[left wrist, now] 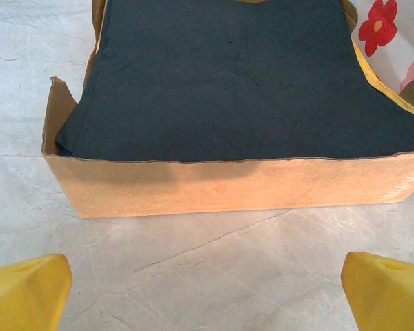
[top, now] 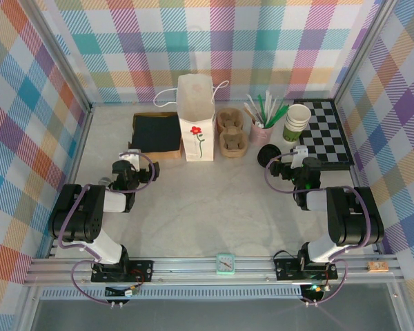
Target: Pack the takeout coffee
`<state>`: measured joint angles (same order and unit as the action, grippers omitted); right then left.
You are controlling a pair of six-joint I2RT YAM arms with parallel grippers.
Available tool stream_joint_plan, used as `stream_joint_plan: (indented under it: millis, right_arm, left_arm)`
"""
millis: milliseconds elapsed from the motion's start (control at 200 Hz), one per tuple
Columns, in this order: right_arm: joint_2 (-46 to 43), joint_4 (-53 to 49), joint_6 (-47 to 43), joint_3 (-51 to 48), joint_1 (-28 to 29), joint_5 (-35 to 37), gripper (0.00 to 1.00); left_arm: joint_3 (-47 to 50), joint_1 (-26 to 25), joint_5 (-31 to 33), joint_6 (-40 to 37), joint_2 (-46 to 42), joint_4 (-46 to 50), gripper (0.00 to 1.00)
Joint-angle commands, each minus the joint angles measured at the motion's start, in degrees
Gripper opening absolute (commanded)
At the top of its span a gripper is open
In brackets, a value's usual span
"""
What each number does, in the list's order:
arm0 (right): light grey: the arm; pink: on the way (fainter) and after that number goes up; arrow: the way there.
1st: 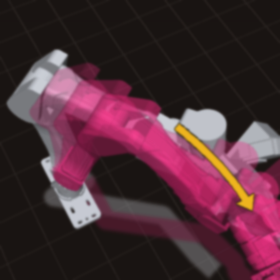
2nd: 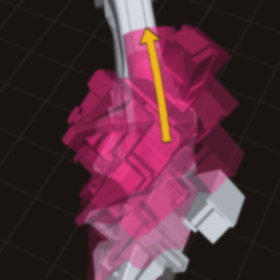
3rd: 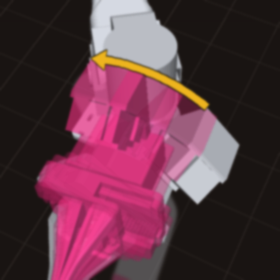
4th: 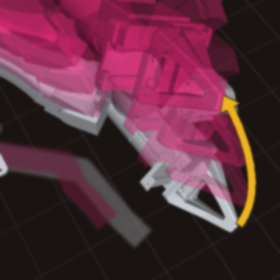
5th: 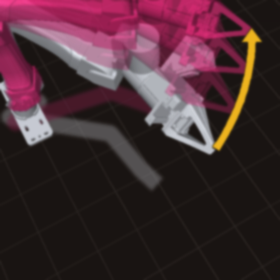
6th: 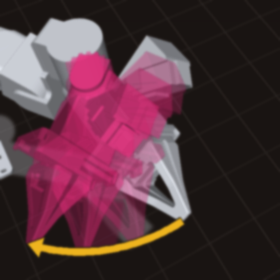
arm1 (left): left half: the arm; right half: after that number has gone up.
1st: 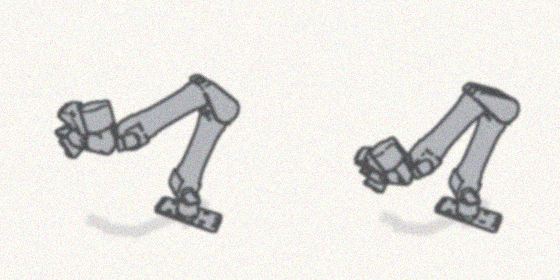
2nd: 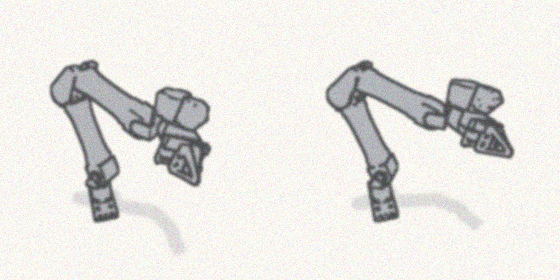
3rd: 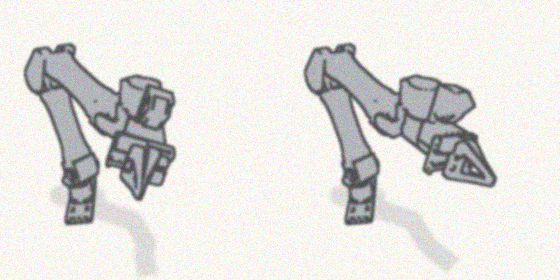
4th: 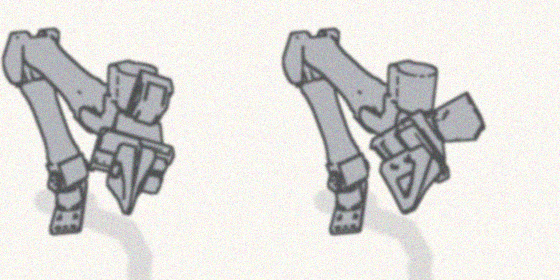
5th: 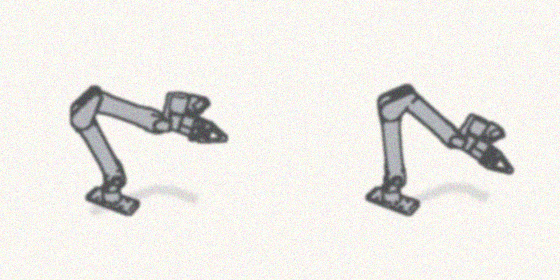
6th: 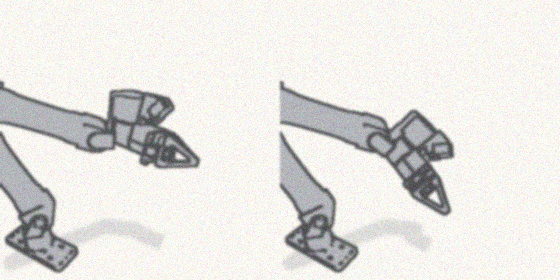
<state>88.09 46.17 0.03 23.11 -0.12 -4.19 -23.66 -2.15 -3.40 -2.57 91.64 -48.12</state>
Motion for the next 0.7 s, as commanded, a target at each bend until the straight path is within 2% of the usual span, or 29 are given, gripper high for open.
stream_joint_plan:
  millis: [0,215,355,505,600,655,690]
  right_arm:
    - [-0.16,0.60,0.14,0.82,-0.44,-1.04,0.99]
    - [-1.83,-1.48,-0.38,1.22,-0.44,-2.09,0.99]
    - [-11.11,-16.99,-0.95,4.94,0.76,-1.90,0.99]
    - [-21.89,-19.62,-2.21,2.62,2.66,-0.44,0.99]
    - [-27.67,-28.45,-1.37,5.59,2.95,1.58,0.99]
    - [-29.69,-35.87,5.65,8.97,2.99,6.45,0.99]
    - [-30.52,-47.00,12.69,13.11,2.95,12.04,0.99]
  left_arm:
    - [-0.16,0.35,0.23,0.20,-0.93,-1.01,1.00]
    - [-1.00,-0.80,6.34,0.98,-1.96,1.37,1.00]
    - [-4.67,-1.49,9.70,1.66,-6.41,11.87,0.99]
    - [-6.19,-3.04,13.41,1.50,-8.66,16.52,0.98]
    - [-9.18,-4.24,15.60,2.88,-10.34,23.70,0.98]
    - [-10.92,-4.68,16.98,4.31,-11.30,27.23,1.00]
    - [-11.88,-4.79,17.81,5.78,-12.05,29.15,1.00]
